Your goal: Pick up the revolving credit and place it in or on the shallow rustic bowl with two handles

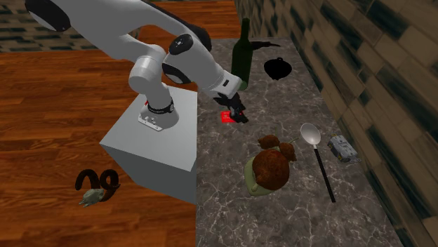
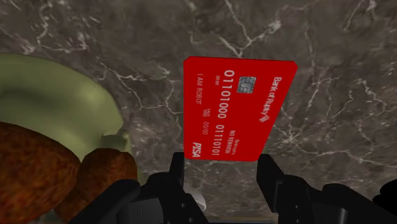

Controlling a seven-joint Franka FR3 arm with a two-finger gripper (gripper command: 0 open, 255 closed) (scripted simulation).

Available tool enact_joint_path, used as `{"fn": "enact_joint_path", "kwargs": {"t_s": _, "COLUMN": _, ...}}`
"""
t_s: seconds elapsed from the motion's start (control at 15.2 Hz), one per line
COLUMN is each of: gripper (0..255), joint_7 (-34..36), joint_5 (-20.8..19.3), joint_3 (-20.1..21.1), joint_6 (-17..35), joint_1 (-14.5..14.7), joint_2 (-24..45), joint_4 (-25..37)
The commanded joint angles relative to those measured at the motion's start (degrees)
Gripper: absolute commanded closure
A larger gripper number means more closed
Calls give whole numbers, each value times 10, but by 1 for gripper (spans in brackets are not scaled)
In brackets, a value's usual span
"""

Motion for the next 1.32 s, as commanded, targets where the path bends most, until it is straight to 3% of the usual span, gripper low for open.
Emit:
{"fn": "enact_joint_path", "kwargs": {"t_s": 0.0, "gripper": 255, "joint_7": 6, "joint_5": -1, "joint_3": 8, "joint_6": -19, "joint_1": -4, "joint_2": -8, "joint_4": 10}}
{"fn": "enact_joint_path", "kwargs": {"t_s": 0.59, "gripper": 255, "joint_7": 30, "joint_5": -3, "joint_3": 39, "joint_6": -92, "joint_1": -15, "joint_2": -34, "joint_4": 56}}
{"fn": "enact_joint_path", "kwargs": {"t_s": 1.25, "gripper": 255, "joint_7": 177, "joint_5": 35, "joint_3": 170, "joint_6": -13, "joint_1": 49, "joint_2": 49, "joint_4": 72}}
